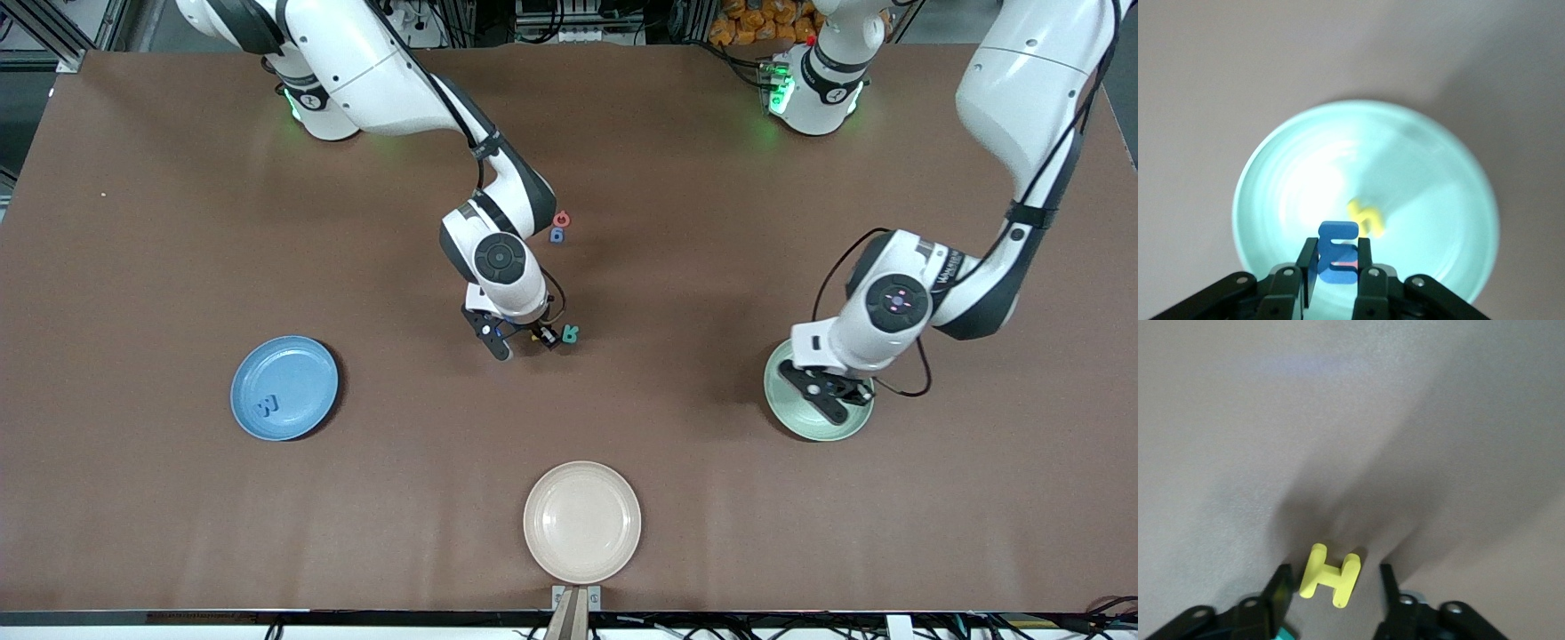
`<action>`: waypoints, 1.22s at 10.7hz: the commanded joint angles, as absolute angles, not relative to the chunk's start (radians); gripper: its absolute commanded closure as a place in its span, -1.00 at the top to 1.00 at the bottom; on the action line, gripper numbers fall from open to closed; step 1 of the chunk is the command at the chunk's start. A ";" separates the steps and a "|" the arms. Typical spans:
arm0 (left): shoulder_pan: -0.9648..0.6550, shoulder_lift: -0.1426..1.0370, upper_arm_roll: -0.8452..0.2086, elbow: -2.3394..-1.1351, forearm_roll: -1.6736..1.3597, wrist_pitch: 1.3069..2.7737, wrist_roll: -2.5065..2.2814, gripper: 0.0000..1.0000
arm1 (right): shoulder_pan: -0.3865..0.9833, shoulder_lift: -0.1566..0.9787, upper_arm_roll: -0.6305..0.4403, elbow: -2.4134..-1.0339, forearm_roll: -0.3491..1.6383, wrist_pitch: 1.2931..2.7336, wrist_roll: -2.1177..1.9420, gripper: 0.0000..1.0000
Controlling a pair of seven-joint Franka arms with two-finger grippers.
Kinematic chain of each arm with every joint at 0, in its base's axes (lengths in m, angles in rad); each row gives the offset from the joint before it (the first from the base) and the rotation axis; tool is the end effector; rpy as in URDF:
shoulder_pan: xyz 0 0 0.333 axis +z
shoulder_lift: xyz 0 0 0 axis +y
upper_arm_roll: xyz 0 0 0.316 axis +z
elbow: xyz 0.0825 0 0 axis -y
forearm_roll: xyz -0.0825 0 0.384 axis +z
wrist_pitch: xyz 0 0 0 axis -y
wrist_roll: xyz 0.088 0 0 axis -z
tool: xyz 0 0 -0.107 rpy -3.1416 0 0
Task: Sort uppercase to blue plate, lowercase to green plate
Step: 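Place the e on the green plate while the right carries H to blue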
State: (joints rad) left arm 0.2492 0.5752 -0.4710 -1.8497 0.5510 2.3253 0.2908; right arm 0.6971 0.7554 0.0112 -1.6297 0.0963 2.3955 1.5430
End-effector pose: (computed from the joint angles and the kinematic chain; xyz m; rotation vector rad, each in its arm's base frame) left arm 0.6303 -0.1131 0.2378 -2.7401 1.2134 0.0127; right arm 0.5237 0.4484 0.1778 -2.7852 1.3595 0.0958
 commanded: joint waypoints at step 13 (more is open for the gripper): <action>-0.147 0.600 -0.675 -1.833 0.437 2.191 -0.751 1.00 | 0.209 0.601 0.008 -1.618 -0.005 2.108 0.431 -1.00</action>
